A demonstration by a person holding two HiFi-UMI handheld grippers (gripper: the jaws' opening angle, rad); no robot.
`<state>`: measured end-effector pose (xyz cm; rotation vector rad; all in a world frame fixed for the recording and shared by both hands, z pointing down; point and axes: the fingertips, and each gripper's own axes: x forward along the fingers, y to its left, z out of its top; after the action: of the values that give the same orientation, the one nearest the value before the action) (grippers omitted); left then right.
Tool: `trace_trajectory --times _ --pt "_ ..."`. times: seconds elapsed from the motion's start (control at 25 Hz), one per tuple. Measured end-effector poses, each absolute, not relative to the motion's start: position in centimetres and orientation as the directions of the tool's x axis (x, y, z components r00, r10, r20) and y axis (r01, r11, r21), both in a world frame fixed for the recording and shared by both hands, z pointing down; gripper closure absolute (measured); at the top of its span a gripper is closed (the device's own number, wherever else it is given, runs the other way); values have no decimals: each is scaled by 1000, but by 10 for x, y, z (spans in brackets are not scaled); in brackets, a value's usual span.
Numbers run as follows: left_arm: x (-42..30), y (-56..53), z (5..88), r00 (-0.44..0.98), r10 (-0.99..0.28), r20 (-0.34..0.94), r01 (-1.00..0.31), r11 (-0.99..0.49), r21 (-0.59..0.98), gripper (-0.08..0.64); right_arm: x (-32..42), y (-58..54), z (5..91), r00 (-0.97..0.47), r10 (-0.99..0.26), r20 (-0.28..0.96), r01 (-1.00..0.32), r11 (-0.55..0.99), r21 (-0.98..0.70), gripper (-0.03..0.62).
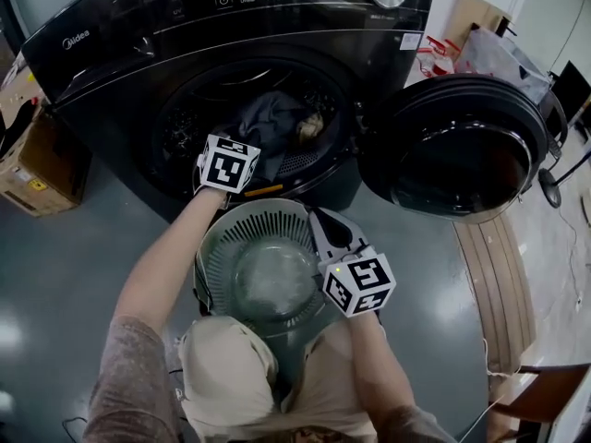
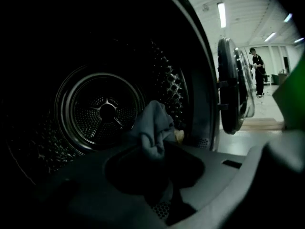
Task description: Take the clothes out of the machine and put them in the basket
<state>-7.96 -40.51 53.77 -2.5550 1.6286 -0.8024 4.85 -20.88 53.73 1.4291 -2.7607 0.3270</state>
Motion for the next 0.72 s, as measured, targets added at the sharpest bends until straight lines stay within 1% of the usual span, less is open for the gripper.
trace_trajectory --times 0.28,0.56,0.6,0.68,0.72 --pt "-76 -307 513 400 -826 397 -794 -529 -300 463 59 -214 544 -558 -822 109 -822 531 -203 595" --pt "-61 -234 509 487 -761 428 -760 -611 -223 462 55 -216 546 -576 -811 103 -809 548 -211 595" --pt "-59 -228 511 496 -750 437 -750 -624 -219 451 55 -216 547 -578 -810 103 -808 550 -212 595" --pt "-59 -222 516 503 -740 447 -741 -635 -217 406 54 -215 549 -580 -807 107 -807 552 -211 595" --pt "-59 -221 517 503 -741 445 -742 -634 -218 360 54 -216 550 -581 -807 110 -807 553 -208 595"
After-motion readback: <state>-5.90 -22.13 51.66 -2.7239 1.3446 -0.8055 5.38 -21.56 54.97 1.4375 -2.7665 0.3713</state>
